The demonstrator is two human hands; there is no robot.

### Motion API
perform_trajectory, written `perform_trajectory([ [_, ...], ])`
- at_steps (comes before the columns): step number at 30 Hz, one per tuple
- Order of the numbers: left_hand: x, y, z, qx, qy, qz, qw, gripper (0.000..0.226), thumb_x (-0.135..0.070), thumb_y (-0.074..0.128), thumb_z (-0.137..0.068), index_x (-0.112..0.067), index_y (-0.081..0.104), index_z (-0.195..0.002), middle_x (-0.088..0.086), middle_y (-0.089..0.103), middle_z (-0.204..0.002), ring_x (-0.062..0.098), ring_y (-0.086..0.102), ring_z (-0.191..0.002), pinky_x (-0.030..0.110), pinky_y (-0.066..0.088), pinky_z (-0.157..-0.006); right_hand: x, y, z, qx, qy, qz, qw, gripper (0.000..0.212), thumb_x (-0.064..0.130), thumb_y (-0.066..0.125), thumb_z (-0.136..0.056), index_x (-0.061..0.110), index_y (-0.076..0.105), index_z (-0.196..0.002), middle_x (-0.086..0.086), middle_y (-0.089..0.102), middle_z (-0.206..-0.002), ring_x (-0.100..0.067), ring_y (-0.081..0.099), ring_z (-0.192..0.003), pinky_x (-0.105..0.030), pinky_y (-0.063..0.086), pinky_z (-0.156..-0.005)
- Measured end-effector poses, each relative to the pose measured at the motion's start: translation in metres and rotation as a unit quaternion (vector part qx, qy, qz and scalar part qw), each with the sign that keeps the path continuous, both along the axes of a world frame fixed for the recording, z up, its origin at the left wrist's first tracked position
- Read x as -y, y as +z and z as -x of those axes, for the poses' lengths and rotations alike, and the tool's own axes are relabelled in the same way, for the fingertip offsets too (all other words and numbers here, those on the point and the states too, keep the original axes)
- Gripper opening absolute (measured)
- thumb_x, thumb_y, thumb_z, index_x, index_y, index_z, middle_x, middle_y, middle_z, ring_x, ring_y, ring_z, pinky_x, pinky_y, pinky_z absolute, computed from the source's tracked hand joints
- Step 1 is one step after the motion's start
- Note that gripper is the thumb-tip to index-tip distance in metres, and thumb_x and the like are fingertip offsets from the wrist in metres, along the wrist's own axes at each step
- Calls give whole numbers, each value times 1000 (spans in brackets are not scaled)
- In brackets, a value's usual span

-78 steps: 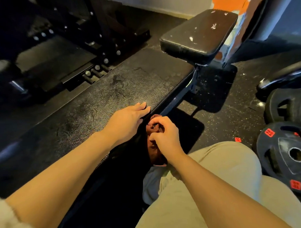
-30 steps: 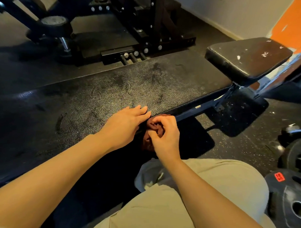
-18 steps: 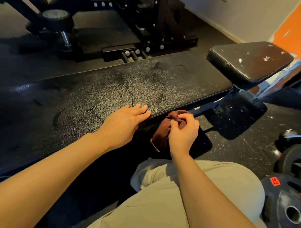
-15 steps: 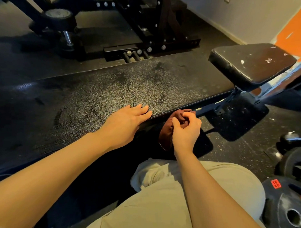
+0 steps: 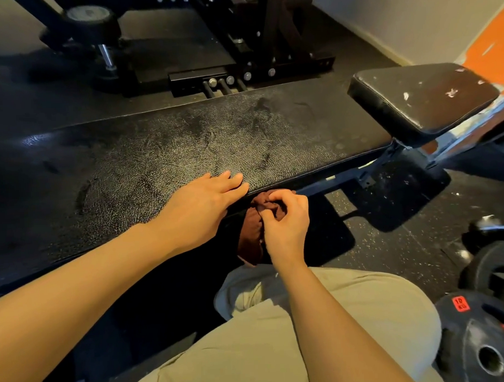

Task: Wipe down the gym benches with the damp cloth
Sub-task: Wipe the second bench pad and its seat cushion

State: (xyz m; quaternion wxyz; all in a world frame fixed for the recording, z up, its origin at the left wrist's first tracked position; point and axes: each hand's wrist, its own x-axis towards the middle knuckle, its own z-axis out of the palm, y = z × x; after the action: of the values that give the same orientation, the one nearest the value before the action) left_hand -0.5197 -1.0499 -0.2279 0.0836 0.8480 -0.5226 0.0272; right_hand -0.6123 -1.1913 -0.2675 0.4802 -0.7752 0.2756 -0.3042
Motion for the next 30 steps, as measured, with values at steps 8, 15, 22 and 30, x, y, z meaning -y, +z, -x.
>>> perform_trajectory([
  [8, 0, -1, 0, 5, 0, 6, 1000, 64, -3, 58, -88, -17, 38, -147, 3, 37, -153, 27, 31, -142, 43, 23, -115, 32, 0, -7, 1, -128, -29, 991, 22, 1, 67, -83, 19, 58, -91, -8, 46, -110, -18, 55, -83, -5, 35, -76],
  [15, 1, 1, 1, -10, 5, 6, 1000, 64, -4, 57, -89, -19, 37, -148, 0, 34, -154, 25, 29, -144, 41, 23, -116, 10, -2, 5, -32, 97, 3, 995, 28, -9, 68, -72, 14, 63, -87, -10, 48, -100, 8, 49, -74, -6, 38, -66],
  [22, 0, 1, 5, 23, -5, 1, 1000, 66, 2, 67, -79, -10, 47, -141, 9, 47, -146, 35, 43, -135, 50, 33, -108, 14, -3, 0, -1, -92, -26, 995, 22, -6, 67, -78, 11, 60, -90, -10, 47, -106, -8, 50, -77, -4, 35, -74],
  [30, -24, 20, 2, -52, 20, 53, 997, 45, -9, 55, -94, -19, 53, -138, -3, 45, -147, 17, 44, -135, 29, 34, -108, -15, 3, 7, -17, 100, 24, 995, 29, -6, 69, -75, 17, 59, -89, -11, 46, -105, 11, 48, -83, -5, 39, -71],
])
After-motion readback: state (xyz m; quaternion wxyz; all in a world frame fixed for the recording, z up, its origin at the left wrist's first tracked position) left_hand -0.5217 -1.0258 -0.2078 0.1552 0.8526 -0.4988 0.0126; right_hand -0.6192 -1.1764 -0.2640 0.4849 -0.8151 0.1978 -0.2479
